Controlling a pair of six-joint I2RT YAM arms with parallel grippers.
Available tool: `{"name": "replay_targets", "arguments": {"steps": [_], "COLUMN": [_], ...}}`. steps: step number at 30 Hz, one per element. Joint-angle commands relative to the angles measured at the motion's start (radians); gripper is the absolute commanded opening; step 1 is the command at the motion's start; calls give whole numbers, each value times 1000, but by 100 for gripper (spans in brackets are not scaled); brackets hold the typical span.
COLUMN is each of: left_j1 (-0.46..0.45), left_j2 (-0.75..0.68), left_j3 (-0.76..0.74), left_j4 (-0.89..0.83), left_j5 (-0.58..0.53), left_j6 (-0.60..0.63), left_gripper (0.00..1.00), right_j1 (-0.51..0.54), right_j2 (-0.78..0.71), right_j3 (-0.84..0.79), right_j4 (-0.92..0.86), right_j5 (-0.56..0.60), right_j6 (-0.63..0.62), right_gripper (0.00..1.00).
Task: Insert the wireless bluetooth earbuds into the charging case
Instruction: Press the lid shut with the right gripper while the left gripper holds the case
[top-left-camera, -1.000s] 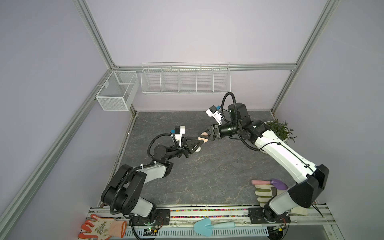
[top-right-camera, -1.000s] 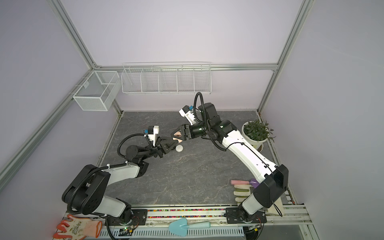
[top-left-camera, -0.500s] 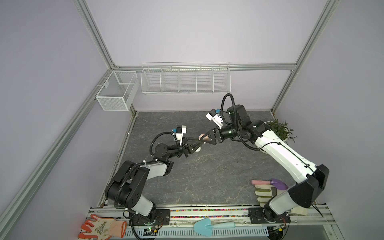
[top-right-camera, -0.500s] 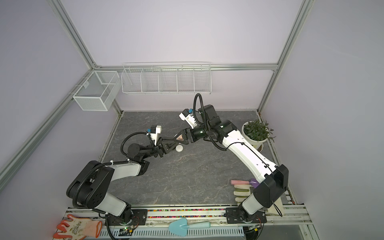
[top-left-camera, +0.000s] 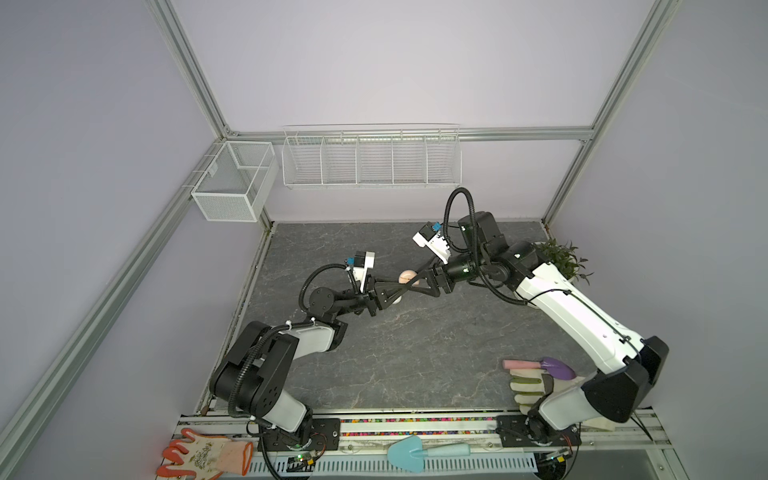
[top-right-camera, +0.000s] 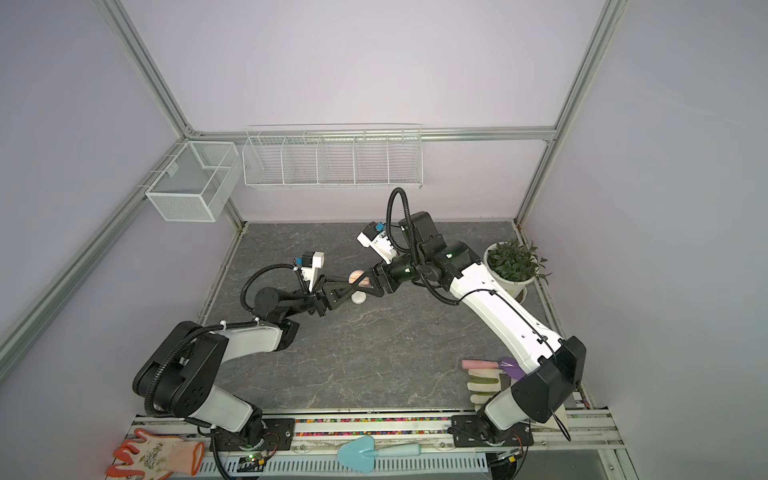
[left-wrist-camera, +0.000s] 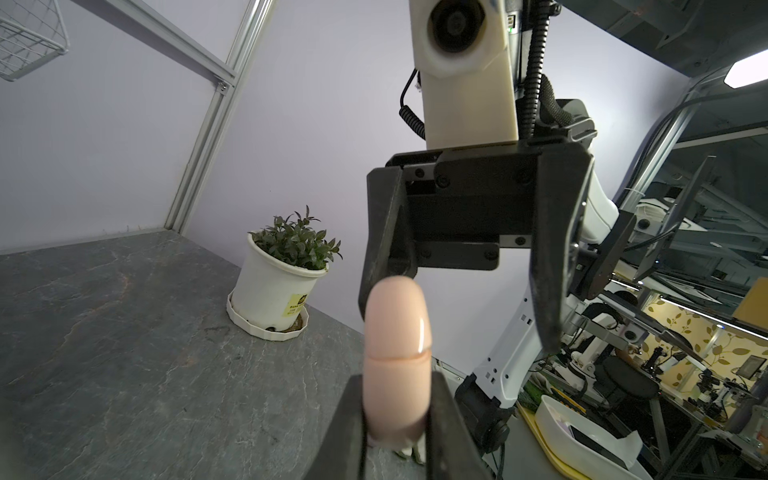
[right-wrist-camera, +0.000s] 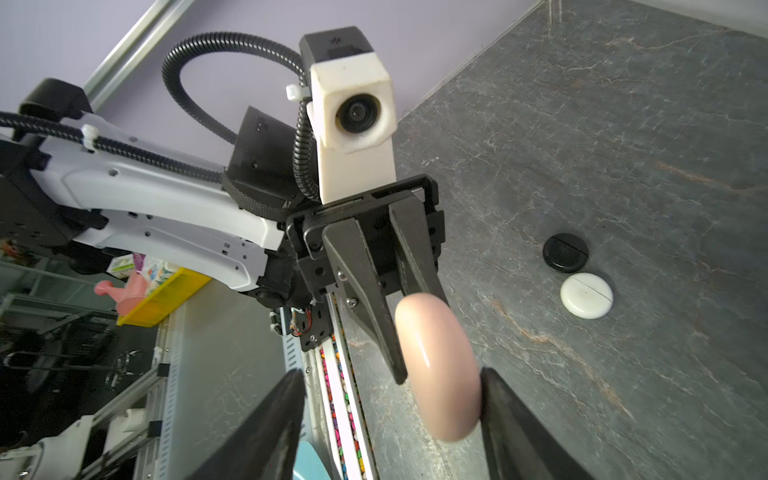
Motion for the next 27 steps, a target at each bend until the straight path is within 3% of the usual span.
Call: {"name": "replay_targets", "arguments": {"steps": [1,3,8,12,27], "left_j1": [18,17,14,14,8], "left_j2": [28,23,11,6,-5], "left_j3": [13,11,4,3,0], "left_j4": [-72,-73,-74,-73,-72], "left_j5": [-70,-69,-59,-52,-50], "left_j6": [-32,-35,-43,-47,-54], "left_gripper": [0,0,0,0,0], "right_j1": [40,38,14,4,-9], "right_j2": [-23,7,15,20,75], "right_j3": [20,32,35,40,54], "right_j4": [-99,-97,-53,-46,-21], "right_j5": [-61,-76,-158,-224,-292], "right_j6": [-123,-134,-124,-107,-62], "right_gripper": [61,56,59,55,31]}}
